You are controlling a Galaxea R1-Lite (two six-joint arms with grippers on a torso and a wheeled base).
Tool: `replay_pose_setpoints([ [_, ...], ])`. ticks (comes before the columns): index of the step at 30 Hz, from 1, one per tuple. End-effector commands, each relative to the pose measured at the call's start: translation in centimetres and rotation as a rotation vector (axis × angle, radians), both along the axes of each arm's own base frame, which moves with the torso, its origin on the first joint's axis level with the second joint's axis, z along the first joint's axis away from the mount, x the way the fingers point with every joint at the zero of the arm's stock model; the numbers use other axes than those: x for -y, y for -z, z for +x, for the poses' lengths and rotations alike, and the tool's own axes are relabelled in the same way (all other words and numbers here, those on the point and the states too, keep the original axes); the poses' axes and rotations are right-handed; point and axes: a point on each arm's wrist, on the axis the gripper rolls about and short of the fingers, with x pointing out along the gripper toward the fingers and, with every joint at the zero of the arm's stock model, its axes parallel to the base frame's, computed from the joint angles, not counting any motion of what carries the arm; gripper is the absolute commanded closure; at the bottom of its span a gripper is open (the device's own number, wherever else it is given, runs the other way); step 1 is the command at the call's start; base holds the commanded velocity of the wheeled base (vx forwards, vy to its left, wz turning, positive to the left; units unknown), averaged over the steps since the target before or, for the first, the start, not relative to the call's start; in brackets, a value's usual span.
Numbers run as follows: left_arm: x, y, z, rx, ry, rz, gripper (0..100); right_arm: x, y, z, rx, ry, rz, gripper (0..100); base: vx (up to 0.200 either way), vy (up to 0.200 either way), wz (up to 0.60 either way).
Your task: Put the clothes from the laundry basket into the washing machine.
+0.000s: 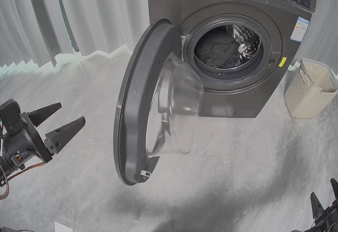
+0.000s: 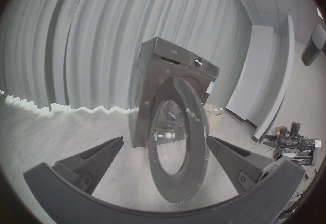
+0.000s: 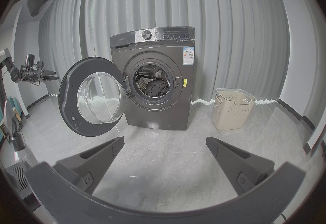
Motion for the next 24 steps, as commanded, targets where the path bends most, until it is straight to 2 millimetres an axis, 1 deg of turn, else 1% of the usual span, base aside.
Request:
replay_pose_setpoints([
  [1,-0.4,1.2,1.2,-0.062,-0.052,0.022,0,0.0,0.4,0.0,-0.003,-0.002,0.0,0,0.0,0.0,0.0],
  [3,-0.3,1.6,1.7,-0.088,-0.047,0.029,0,0.0,0.4,0.0,-0.004,0.0,0.0,0,0.0,0.0,0.0],
  [4,0.1,2.3,2.4,-0.122,-0.039,0.039,0,0.0,0.4,0.0,-0.003,0.0,-0.002,0,0.0,0.0,0.0],
  [5,0.1,2.3,2.4,-0.122,-0.039,0.039,0,0.0,0.4,0.0,-0.003,0.0,-0.002,0,0.0,0.0,0.0],
  [6,0.8,3.0,3.3,-0.159,-0.015,0.052,0,0.0,0.4,0.0,-0.004,-0.002,-0.002,0,0.0,0.0,0.0],
  [7,1.2,3.3,3.7,-0.176,-0.002,0.059,0,0.0,0.4,0.0,-0.003,-0.002,-0.002,0,0.0,0.0,0.0],
  [9,1.8,3.5,4.2,-0.189,0.005,0.063,0,0.0,0.4,0.0,-0.004,-0.002,-0.002,0,0.0,0.0,0.0],
  [11,3.3,4.0,5.1,-0.197,0.032,0.073,0,0.0,0.4,0.0,-0.003,-0.002,-0.002,0,0.0,0.0,0.0],
  [12,3.3,4.0,5.1,-0.197,0.032,0.073,0,0.0,0.4,0.0,-0.003,-0.002,-0.002,0,0.0,0.0,0.0],
  [14,5.1,4.2,5.8,-0.185,0.055,0.077,0,0.0,0.4,0.0,-0.004,-0.002,-0.003,0,0.0,0.0,0.0],
  [17,7.0,4.1,6.6,-0.155,0.064,0.068,0,0.0,0.4,0.0,-0.004,-0.002,-0.002,0,0.0,0.0,0.0],
  [18,7.0,4.1,6.6,-0.155,0.064,0.068,0,0.0,0.4,0.0,-0.004,-0.002,-0.002,0,0.0,0.0,0.0],
  [19,8.2,3.9,7.1,-0.135,0.071,0.06,0,0.0,0.4,0.0,-0.004,-0.002,-0.002,0,0.0,0.0,0.0],
  [20,8.2,3.9,7.1,-0.135,0.071,0.06,0,0.0,0.4,0.0,-0.004,-0.002,-0.002,0,0.0,0.0,0.0],
  [21,9.1,3.7,7.7,-0.122,0.081,0.055,0,0.0,0.4,0.0,-0.004,-0.002,-0.002,0,0.0,0.0,0.0],
  [24,10.1,3.4,8.1,-0.111,0.101,0.049,0,0.0,0.4,0.0,-0.003,-0.002,-0.002,0,0.0,0.0,0.0],
])
